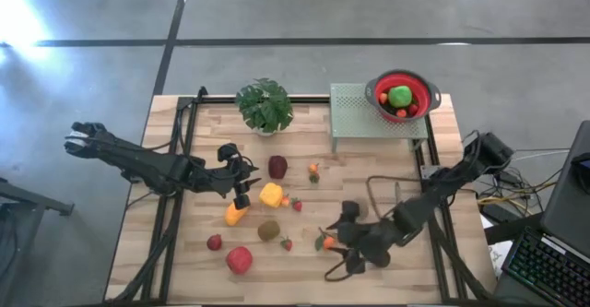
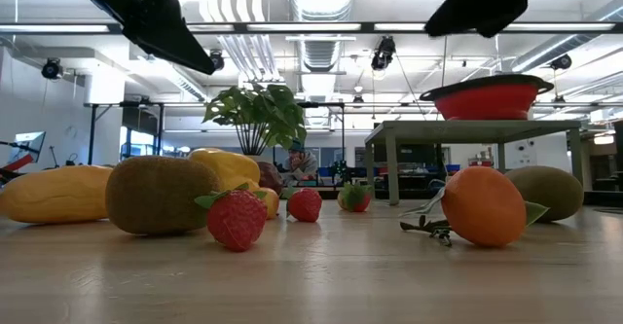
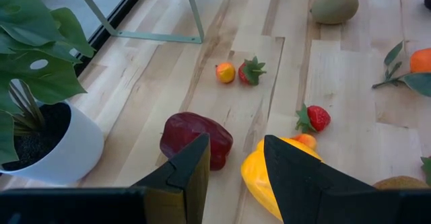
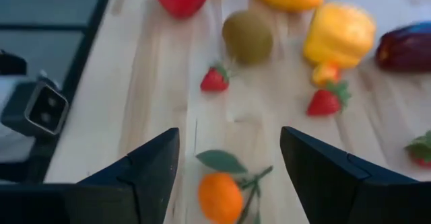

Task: Pick & Place Fruit
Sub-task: Put the orange into the red strainer bowl on the shelf

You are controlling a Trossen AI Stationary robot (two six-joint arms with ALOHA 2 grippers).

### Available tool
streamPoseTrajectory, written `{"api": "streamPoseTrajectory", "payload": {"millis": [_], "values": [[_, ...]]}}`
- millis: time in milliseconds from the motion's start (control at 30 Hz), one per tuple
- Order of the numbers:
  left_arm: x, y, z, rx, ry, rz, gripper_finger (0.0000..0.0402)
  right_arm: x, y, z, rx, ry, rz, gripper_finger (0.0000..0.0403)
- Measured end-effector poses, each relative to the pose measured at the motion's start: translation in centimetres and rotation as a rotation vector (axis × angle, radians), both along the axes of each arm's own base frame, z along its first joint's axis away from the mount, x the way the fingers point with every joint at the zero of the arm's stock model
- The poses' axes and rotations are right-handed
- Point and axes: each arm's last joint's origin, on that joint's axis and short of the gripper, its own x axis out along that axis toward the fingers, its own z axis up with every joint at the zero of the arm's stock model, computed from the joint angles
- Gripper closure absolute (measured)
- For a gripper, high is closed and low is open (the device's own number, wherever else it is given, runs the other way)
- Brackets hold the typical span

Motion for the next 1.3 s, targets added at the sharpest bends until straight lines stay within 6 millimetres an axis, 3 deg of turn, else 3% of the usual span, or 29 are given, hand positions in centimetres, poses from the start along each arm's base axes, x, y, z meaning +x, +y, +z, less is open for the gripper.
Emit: {"api": "streamPoseTrajectory", "payload": {"millis": [267, 567, 1033, 1300], "values": [[0.0, 0.0, 0.0, 0.000, 0.000, 0.000, 0.0255, 2.2, 1.8, -2.2, -0.053, 0.251, -0.065, 0.0128], [0.0, 0.0, 0.0, 0.000, 0.000, 0.000, 0.0255, 3.2, 2.6, -5.2, -0.084, 0.365, -0.083, 0.0106], [0.0, 0.0, 0.0, 0.000, 0.002, 0.000, 0.0255, 3.9, 2.6, -9.1, -0.120, 0.416, -0.118, 0.0153], [0.0, 0.0, 0.0, 0.000, 0.001, 0.000, 0.0255, 4.1, 2.6, -8.6, -0.095, 0.394, -0.130, 0.0176]]}}
